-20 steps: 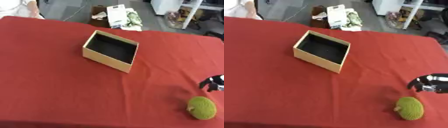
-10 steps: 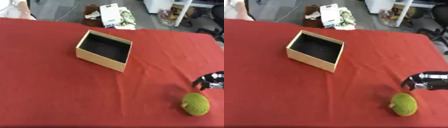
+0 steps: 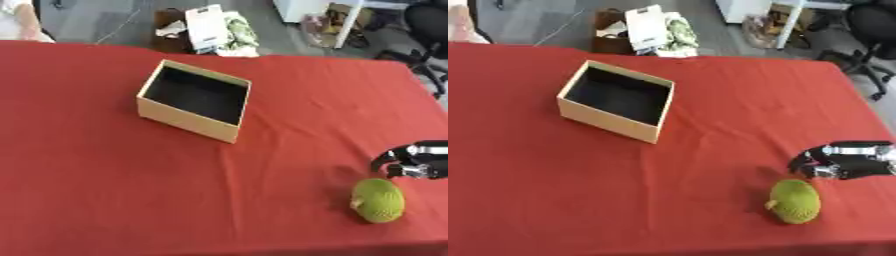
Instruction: Pick up objects on the table and place them in the box.
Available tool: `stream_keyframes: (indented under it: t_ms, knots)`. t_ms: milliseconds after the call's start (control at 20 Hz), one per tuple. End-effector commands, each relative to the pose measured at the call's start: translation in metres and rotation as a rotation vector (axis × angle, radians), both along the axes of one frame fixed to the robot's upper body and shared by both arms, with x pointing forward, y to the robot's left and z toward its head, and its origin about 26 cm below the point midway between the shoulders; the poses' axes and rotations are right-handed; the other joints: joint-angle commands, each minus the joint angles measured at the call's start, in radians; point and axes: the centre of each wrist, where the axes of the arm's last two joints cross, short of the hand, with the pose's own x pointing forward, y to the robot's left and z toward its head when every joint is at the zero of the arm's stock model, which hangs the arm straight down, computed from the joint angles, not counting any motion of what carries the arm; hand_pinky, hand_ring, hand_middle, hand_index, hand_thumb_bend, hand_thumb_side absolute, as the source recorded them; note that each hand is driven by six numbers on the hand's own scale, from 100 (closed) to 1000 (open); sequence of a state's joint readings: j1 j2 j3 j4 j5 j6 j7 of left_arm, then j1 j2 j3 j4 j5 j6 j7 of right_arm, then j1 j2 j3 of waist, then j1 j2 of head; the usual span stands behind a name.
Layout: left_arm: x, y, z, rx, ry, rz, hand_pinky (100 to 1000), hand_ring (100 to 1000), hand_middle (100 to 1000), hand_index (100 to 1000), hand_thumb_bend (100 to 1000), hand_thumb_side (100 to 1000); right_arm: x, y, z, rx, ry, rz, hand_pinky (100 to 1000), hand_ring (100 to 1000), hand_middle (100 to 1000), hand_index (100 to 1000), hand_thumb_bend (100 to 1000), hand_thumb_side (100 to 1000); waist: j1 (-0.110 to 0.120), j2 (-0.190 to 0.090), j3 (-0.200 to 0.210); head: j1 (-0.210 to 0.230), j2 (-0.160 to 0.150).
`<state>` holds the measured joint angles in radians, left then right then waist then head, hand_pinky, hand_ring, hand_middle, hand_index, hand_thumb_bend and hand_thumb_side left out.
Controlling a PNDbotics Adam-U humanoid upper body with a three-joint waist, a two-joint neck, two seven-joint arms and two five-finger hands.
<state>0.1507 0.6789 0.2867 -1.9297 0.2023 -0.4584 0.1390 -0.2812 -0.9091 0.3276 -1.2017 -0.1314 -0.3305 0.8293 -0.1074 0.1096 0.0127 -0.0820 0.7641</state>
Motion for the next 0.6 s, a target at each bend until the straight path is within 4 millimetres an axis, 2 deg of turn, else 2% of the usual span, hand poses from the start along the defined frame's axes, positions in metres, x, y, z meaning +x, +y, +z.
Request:
stream_keyframes:
  t_ms: [50, 600]
  knots:
    - [0.0016, -0.0008, 0.0102, 0.033, -0.016, -0.016, 665, 1000, 1000, 779, 127, 718, 0.0006, -0.0065, 0.0087, -0.029, -0.009, 0.027, 841, 1000, 835, 893, 100, 704, 0.005, -0.006, 0.001, 0.005, 0.006]
    - [0.0022, -0.0013, 0.0098, 0.035, -0.01, -0.021, 664, 1000, 1000, 771, 124, 718, -0.0013, -0.007, 0.0027, -0.023, 0.029, 0.03, 844, 1000, 849, 903, 100, 678, 0.004, -0.003, 0.003, 0.013, 0.006]
